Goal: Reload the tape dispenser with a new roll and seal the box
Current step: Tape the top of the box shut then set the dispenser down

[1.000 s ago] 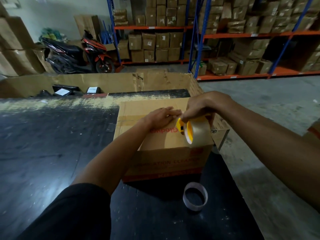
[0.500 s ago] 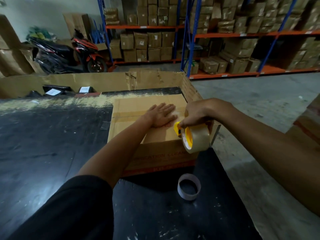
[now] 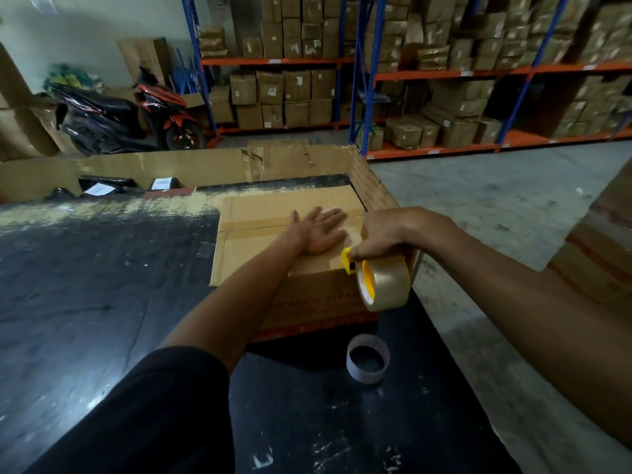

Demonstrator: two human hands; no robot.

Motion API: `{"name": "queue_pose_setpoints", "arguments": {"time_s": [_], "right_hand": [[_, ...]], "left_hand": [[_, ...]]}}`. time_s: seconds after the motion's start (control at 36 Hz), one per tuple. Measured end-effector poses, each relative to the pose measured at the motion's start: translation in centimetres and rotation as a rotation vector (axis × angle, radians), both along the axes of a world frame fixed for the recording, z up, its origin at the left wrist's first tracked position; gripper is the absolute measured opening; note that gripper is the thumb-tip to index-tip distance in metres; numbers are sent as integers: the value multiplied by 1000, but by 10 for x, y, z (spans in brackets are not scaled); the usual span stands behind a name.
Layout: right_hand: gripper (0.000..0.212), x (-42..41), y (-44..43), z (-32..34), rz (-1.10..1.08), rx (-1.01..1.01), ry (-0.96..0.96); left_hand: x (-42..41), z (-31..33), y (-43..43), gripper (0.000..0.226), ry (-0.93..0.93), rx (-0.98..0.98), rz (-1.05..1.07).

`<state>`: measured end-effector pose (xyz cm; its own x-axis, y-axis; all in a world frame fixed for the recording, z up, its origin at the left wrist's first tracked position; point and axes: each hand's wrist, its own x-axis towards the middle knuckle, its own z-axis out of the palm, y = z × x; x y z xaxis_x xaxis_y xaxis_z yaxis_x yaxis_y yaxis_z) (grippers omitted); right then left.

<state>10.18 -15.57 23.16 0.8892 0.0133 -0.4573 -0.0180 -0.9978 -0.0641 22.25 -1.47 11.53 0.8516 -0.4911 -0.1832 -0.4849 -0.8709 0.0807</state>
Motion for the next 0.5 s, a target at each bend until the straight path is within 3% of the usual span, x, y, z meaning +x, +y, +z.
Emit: {"name": "queue_pose_setpoints", "arguments": {"time_s": [0.25,0.36,0.5], "right_hand": [[37,-22,6,11,-49,83,-77],[51,-30,2,3,-47,77,-113],[45,-46,-6,-9,-31,74,-141]], "left_hand": [[-26,-1,-2,72,13,-9,-19],[-29,4,-6,74,13,-14,58],[-27,3,-5,82,51,-11,85]]}}
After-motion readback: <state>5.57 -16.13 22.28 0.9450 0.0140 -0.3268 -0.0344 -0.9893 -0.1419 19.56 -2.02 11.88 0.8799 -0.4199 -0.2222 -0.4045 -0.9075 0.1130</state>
